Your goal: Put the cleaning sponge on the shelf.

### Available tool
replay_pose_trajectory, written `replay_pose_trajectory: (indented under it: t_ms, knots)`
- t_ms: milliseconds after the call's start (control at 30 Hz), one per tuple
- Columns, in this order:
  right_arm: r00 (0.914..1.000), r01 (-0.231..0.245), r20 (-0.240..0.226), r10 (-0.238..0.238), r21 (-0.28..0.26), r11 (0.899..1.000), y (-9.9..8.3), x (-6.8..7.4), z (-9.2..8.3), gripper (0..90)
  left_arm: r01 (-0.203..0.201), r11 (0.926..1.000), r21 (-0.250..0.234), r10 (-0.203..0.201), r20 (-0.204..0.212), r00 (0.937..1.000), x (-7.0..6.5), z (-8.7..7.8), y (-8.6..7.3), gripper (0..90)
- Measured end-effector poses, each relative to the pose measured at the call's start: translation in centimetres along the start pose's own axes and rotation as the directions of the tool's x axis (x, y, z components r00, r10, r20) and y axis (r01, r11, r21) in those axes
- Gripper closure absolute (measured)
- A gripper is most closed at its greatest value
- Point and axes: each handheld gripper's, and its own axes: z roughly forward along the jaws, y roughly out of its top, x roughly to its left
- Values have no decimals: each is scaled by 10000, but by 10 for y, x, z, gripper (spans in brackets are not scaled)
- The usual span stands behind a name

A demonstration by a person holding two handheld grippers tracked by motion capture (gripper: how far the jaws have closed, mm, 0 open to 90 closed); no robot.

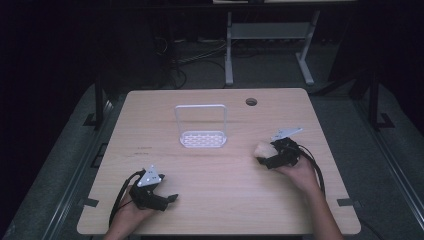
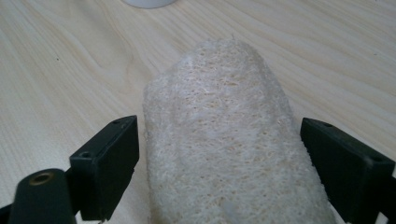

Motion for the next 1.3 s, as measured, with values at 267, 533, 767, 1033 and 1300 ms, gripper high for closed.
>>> replay_pose_trajectory:
  t_ms: [267, 533, 767, 1033, 1300]
  knots:
    - [9999, 103, 44, -103, 149, 9998, -2, -1, 1, 203, 0, 10000, 1, 0, 1, 10000, 0, 0, 0, 123]
    - [10000, 69, 49, -70, 86, 9999, -3, -1, 0, 244, -11, 10000, 8, 11, 3, 10000, 0, 0, 0, 123]
    - [9999, -137, -47, 138, 81, 9999, -3, -1, -4, 251, 0, 10000, -2, 0, 4, 10000, 0, 0, 0, 123]
    - [9989, -321, -329, 325, 136, 9994, 0, 4, -12, 256, -12, 10000, 12, 12, 2, 10000, 0, 0, 0, 123]
    - [9979, -413, -492, 414, 26, 9991, 4, 10, -19, 255, 3, 10000, -3, -3, 7, 10000, 0, 0, 0, 124]
